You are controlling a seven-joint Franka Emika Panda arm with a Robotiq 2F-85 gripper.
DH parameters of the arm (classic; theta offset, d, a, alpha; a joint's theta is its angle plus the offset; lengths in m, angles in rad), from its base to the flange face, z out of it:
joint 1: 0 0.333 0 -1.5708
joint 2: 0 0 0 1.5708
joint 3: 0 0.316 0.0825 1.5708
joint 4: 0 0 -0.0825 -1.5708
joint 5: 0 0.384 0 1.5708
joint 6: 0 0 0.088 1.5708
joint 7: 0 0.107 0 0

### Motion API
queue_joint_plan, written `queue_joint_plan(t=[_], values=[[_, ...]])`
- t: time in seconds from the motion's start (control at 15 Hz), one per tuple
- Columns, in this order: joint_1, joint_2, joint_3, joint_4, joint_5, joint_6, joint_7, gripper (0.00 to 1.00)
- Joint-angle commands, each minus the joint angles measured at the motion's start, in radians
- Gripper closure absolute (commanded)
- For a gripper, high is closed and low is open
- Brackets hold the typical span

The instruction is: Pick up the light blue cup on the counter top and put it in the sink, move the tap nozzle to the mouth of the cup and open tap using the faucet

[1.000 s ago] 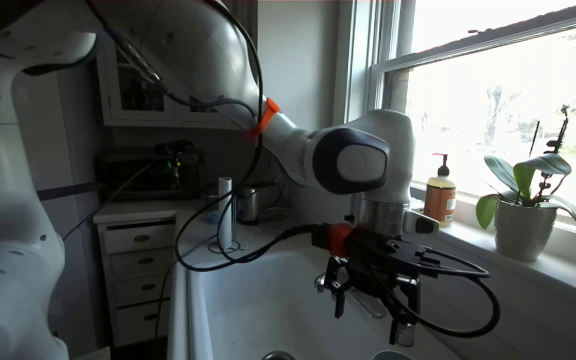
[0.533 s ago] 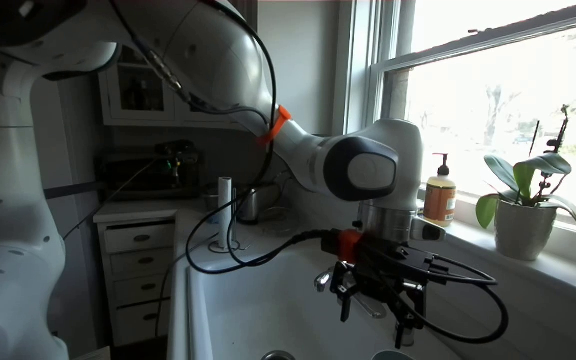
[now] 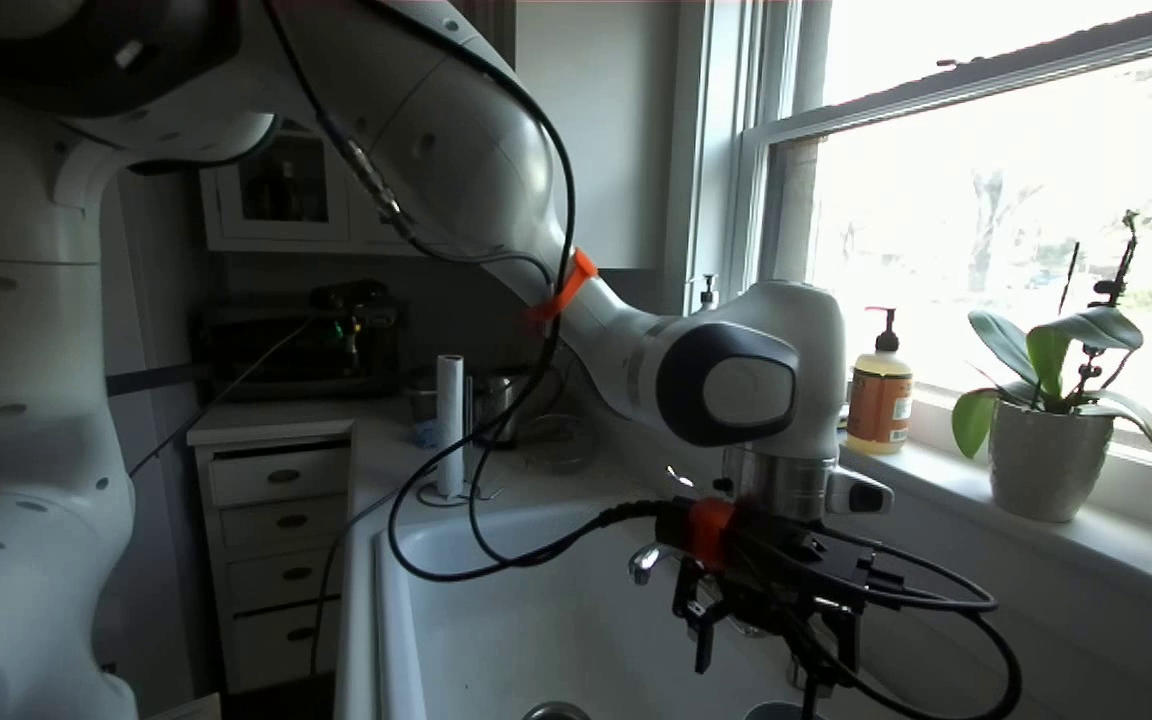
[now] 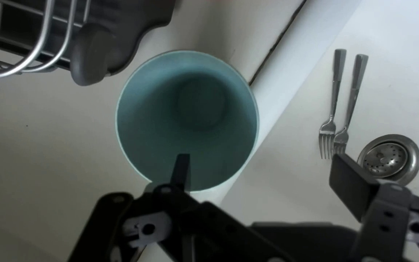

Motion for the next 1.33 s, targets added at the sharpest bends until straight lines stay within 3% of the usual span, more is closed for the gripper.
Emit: queue_joint_plan(t=[0.0,0.13,0.2,0.73,0.87,1.27], values=[[-0.037,0.033,0.025,0.006,0.022,0.000,-0.027,0.10],[-0.045,0.039,0.028,0.007,0.019,-0.002,-0.027,0.35],[-0.048,0.042,0.030,0.007,0.025,-0.006,-0.035,0.36],[-0.058,0.045,0.056,0.013,0.096,-0.041,-0.094,0.94],[-0.056,0.043,0.057,0.020,0.085,-0.055,-0.084,1.00],[-0.049,-0.007,0.058,0.027,0.014,-0.115,-0.056,1.00]])
